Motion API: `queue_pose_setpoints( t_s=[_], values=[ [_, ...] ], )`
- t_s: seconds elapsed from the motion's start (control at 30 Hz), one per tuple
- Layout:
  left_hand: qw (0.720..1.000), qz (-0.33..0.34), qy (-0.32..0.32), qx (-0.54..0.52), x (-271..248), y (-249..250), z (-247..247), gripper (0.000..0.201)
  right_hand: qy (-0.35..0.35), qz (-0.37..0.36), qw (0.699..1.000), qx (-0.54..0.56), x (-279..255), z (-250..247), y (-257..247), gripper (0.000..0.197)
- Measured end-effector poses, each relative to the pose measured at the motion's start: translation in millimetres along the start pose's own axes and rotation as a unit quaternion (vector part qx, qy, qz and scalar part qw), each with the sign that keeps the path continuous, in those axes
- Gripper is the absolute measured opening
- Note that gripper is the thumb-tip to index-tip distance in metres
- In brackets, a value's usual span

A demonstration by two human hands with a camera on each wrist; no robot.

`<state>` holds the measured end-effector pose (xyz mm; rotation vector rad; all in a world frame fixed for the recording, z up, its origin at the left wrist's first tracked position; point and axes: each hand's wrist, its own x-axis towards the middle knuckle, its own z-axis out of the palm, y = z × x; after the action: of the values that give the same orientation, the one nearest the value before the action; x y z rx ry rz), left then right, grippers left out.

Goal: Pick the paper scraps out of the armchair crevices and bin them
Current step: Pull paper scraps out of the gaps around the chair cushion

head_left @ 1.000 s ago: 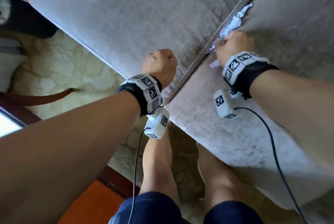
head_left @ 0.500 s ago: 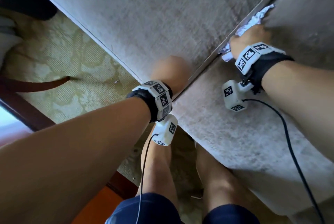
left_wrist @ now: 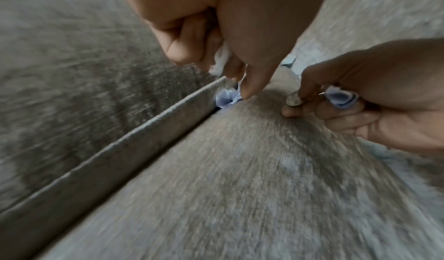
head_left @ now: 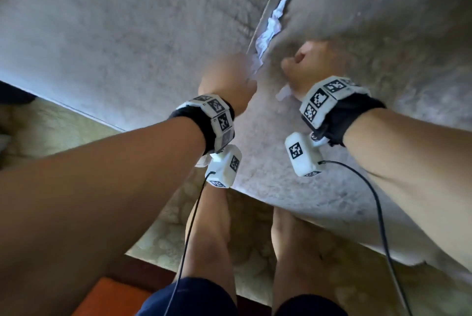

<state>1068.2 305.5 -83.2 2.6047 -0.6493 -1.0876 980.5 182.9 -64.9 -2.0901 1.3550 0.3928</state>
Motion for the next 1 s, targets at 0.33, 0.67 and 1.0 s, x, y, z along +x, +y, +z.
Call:
queue_pose_setpoints(
  t_s=[0.33, 0.67, 1.0],
  values=[
    [0.984, 0.044, 0.001, 0.173, 24, 15, 8, 0.029, -0.017, 0.042, 0.990, 0.137, -7, -8, 38, 0.012],
    [0.977, 0.056, -0.027, 0.203, 31, 24, 5, 0.018, 0.001, 0.030, 0.987, 0.157, -9, -3, 47, 0.007],
    [0.992, 0.046, -0.054, 0.109, 11, 2, -6, 0.032, -0.027, -0.032, 0.995, 0.087, -5, -1, 12, 0.024]
  ],
)
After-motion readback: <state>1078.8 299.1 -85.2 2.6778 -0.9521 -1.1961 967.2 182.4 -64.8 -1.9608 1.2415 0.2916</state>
